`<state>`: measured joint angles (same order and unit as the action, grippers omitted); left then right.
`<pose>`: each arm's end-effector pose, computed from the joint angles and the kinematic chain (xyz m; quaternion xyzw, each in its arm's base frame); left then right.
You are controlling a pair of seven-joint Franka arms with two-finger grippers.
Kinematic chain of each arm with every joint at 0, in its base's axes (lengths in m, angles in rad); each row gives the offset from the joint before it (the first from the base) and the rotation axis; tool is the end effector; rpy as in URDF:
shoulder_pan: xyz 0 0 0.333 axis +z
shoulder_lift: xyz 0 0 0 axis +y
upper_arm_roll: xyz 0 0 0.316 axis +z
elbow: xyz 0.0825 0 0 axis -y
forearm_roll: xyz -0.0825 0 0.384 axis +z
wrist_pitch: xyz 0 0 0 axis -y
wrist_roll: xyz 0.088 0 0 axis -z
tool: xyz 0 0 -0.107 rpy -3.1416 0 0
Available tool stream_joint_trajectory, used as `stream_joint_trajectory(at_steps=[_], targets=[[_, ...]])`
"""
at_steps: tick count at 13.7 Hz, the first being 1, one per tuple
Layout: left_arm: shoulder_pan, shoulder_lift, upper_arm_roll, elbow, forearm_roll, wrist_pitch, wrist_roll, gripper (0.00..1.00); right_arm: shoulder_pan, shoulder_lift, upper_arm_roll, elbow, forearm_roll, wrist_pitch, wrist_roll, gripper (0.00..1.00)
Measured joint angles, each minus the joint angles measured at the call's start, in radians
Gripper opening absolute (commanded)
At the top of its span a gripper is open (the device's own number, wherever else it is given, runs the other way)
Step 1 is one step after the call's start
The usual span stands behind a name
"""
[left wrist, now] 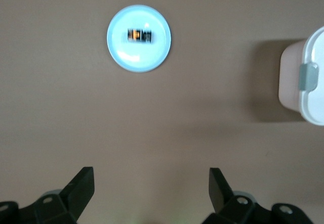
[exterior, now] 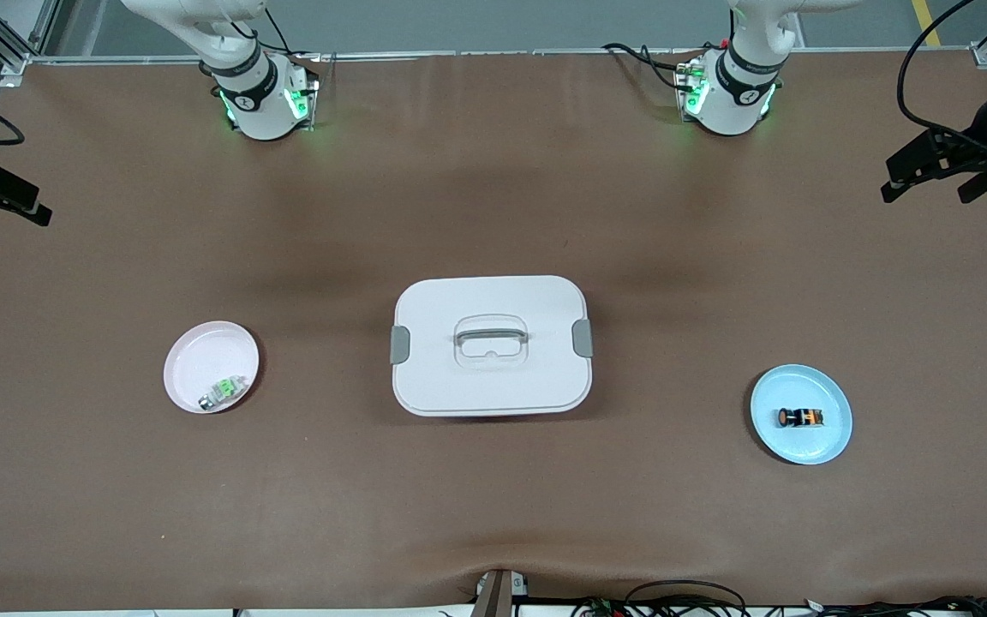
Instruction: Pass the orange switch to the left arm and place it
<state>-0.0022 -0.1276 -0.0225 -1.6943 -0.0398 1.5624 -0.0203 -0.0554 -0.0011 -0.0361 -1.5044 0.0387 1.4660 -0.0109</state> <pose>0.5125 -0.0177 0.6337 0.9998 -0.0022 -0.0026 0.0184 0.5418 -0.0452 0.6472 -0.9989 0.0386 0.0176 0.0202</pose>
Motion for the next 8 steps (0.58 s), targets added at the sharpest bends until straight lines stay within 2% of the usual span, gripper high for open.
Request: stream_joint_trajectory(at_steps=[8], targets=[[0.000, 0.020, 0.000, 0.018, 0.000, -0.030, 0.000, 1.00, 0.000, 0.000, 0.000, 0.000, 0.000, 0.000, 0.000, 1.00]])
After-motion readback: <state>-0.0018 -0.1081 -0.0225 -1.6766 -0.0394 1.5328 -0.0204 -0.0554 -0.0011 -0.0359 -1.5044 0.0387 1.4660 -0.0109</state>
